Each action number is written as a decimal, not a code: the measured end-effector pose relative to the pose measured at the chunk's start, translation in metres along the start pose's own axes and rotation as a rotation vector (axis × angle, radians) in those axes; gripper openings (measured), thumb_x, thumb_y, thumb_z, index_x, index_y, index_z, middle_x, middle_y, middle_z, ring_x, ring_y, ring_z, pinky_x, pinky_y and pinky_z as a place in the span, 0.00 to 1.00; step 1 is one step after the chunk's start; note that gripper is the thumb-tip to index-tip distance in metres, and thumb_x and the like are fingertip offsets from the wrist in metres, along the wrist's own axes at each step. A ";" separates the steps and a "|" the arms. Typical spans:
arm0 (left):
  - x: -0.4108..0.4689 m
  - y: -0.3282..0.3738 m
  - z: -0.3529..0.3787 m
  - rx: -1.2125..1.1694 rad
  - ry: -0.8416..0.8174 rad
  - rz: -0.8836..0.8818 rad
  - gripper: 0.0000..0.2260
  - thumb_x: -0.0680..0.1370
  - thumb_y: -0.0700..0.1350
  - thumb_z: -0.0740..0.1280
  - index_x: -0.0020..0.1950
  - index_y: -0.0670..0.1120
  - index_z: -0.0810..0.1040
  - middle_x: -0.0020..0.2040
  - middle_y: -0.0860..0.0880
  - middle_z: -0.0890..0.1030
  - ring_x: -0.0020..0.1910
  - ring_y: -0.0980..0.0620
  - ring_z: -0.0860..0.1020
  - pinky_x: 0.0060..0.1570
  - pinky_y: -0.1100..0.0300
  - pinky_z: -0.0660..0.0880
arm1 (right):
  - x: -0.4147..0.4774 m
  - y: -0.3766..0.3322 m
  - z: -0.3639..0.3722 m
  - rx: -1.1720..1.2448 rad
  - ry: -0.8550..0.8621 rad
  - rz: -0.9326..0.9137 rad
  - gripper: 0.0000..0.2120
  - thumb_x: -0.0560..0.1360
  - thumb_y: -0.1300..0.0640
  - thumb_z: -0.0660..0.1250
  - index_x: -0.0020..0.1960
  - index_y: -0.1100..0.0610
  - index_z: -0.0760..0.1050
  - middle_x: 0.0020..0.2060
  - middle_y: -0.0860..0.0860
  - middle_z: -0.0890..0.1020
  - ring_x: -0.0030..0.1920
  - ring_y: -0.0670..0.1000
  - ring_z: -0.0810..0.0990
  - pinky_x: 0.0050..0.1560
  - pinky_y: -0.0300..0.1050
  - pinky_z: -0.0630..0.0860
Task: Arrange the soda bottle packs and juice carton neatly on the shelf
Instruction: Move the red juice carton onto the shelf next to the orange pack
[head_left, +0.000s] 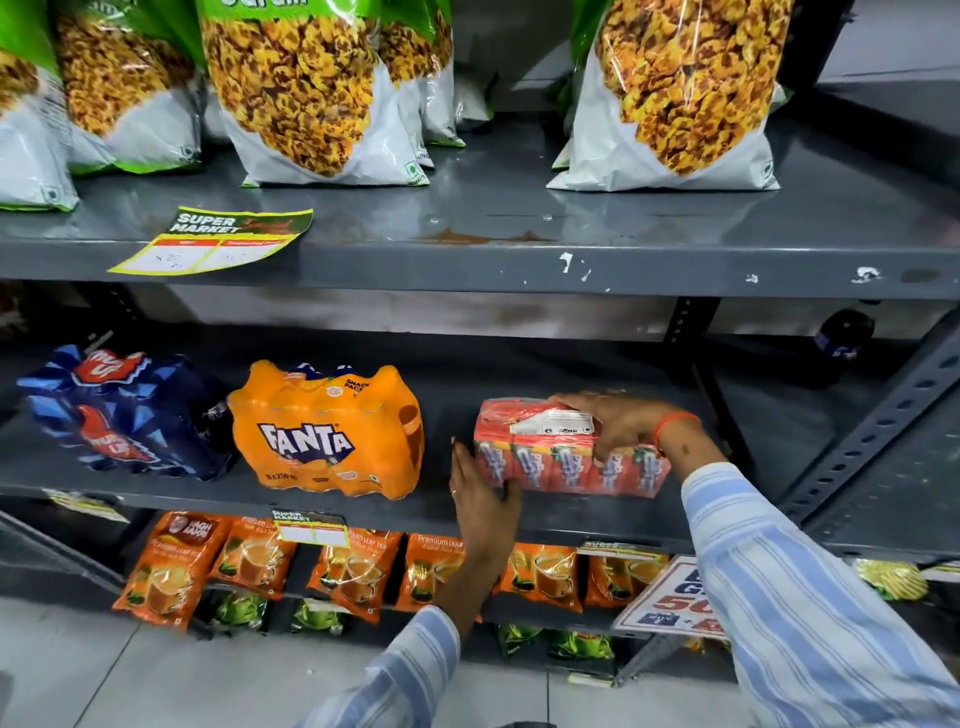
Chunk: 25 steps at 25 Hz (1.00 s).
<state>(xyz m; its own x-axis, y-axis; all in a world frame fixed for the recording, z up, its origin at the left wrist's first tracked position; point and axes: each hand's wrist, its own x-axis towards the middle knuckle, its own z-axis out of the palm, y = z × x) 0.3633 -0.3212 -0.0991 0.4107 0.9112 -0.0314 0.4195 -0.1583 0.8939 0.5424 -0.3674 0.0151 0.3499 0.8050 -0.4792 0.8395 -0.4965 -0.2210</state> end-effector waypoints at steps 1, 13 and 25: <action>0.000 -0.001 -0.001 -0.012 -0.022 0.016 0.35 0.76 0.45 0.65 0.75 0.40 0.48 0.77 0.40 0.55 0.76 0.42 0.53 0.74 0.47 0.52 | -0.009 -0.003 -0.001 -0.011 0.001 0.002 0.08 0.72 0.65 0.66 0.43 0.53 0.72 0.53 0.50 0.75 0.51 0.52 0.72 0.48 0.40 0.73; 0.019 -0.013 -0.006 -0.068 -0.056 0.060 0.20 0.76 0.40 0.63 0.68 0.42 0.65 0.63 0.40 0.76 0.62 0.41 0.75 0.61 0.42 0.73 | -0.015 0.038 0.111 1.290 0.817 0.333 0.24 0.75 0.42 0.60 0.63 0.58 0.71 0.62 0.61 0.78 0.63 0.60 0.76 0.65 0.53 0.71; 0.005 -0.020 -0.020 -0.136 -0.131 0.079 0.43 0.64 0.65 0.65 0.72 0.45 0.58 0.72 0.43 0.65 0.70 0.45 0.65 0.67 0.49 0.66 | 0.018 0.059 0.079 1.161 0.805 0.439 0.28 0.71 0.36 0.63 0.52 0.60 0.80 0.53 0.66 0.80 0.55 0.61 0.80 0.62 0.54 0.74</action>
<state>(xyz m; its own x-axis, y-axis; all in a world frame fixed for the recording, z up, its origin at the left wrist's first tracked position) 0.3402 -0.3062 -0.1082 0.5438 0.8392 -0.0084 0.2723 -0.1670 0.9476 0.5653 -0.4083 -0.0740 0.9389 0.2920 -0.1822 -0.0510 -0.4056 -0.9126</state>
